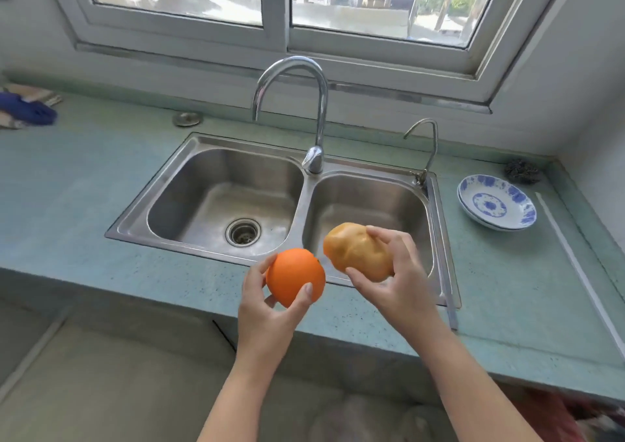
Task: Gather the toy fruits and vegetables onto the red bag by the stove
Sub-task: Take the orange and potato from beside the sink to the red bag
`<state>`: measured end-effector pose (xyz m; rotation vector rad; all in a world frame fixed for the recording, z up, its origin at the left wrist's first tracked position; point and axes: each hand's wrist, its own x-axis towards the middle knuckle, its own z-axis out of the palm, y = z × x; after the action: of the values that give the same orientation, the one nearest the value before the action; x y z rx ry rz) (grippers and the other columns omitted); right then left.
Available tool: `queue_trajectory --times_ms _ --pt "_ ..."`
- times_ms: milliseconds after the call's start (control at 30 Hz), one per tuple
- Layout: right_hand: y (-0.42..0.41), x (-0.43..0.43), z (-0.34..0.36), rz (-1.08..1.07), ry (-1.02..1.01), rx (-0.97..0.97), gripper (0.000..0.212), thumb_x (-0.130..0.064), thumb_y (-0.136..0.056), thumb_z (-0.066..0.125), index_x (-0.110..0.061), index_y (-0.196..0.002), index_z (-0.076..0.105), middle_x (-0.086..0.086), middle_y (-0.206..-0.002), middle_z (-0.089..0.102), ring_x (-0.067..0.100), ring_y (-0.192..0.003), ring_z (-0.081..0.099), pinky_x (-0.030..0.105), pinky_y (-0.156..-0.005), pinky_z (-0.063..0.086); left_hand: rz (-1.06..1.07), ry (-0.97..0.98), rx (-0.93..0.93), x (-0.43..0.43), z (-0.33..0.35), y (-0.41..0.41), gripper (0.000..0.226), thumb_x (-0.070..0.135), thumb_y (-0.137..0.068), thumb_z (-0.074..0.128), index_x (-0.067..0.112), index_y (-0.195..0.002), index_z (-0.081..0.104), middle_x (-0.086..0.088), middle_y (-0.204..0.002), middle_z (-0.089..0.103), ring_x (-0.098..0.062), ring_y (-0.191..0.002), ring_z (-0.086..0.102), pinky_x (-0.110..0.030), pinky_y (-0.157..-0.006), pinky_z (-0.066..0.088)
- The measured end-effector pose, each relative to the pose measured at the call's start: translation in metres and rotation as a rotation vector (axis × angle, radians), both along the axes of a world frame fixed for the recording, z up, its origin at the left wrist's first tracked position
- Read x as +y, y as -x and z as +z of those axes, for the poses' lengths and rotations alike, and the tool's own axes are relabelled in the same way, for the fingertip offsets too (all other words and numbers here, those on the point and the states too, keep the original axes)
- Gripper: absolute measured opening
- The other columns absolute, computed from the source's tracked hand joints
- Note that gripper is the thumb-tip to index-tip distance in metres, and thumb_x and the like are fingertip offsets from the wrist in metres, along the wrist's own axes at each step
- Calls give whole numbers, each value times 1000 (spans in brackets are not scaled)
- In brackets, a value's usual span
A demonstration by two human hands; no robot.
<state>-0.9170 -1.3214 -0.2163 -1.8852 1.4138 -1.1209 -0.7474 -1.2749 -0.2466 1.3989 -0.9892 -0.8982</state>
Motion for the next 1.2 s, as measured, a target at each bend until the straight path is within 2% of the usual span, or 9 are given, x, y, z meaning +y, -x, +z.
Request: queue_trajectory --times_ms 100,167,267,433,600,733,867,1067,1200 --pt "-24 17 -3 65 -2 -10 56 -27 -68 73 -34 -116 45 -18 -113 41 -7 -105 42 3 -82 33 71 5 2 26 -4 -21 51 19 -72 78 46 -104 49 10 -116 52 -13 -102 57 -27 -79 50" --pt "-41 29 -4 109 5 -6 56 -29 -67 71 -35 -115 44 -19 -112 41 -6 -105 42 3 -82 33 128 7 -15 44 -6 -35 51 32 -65 79 49 -104 49 9 -115 53 -15 -102 58 -29 -80 51" --pt "-67 45 -4 183 17 -5 56 -28 -67 71 -39 -113 42 -14 -111 44 -8 -104 41 3 -81 33 209 17 -1 70 -8 -56 54 38 -59 74 47 -105 49 6 -115 54 -12 -101 58 -22 -78 50" --pt "-115 71 1 303 27 -23 56 -24 -66 71 -43 -110 41 -8 -109 46 -12 -103 41 2 -82 32 326 47 -31 114 -7 -95 52 28 -65 77 43 -106 48 1 -119 53 -9 -101 57 -10 -71 46" --pt "-164 93 1 426 5 -19 56 -19 -69 77 -33 -114 48 -4 -113 46 -8 -103 42 5 -82 35 476 53 -46 151 -6 -134 56 51 -55 68 48 -107 46 4 -121 53 -11 -104 57 -10 -71 46" --pt "-209 103 3 561 9 -4 55 -15 -71 77 -33 -114 48 -4 -115 44 -8 -104 41 5 -79 37 600 74 -55 178 -7 -163 57 52 -54 66 45 -107 47 4 -121 53 -4 -100 57 -7 -68 45" --pt "-262 113 2 691 -3 13 53 -16 -71 76 -28 -116 50 -5 -115 45 -10 -101 42 2 -76 35 746 56 -73 208 -12 -198 55 45 -57 70 46 -107 45 5 -121 53 10 -94 54 -5 -67 44" --pt "-367 133 1 919 -28 9 52 -32 -68 69 -38 -114 46 -16 -117 42 -6 -106 44 3 -79 35 988 25 -81 250 -13 -269 57 55 -53 64 44 -107 48 12 -119 54 2 -97 56 -6 -68 44" --pt "-453 152 4 1064 -16 -15 54 -28 -67 70 -30 -117 49 -9 -116 44 -9 -107 41 2 -80 34 1137 19 -121 276 -4 -328 58 55 -53 64 44 -107 47 9 -117 54 7 -95 55 -7 -68 45"
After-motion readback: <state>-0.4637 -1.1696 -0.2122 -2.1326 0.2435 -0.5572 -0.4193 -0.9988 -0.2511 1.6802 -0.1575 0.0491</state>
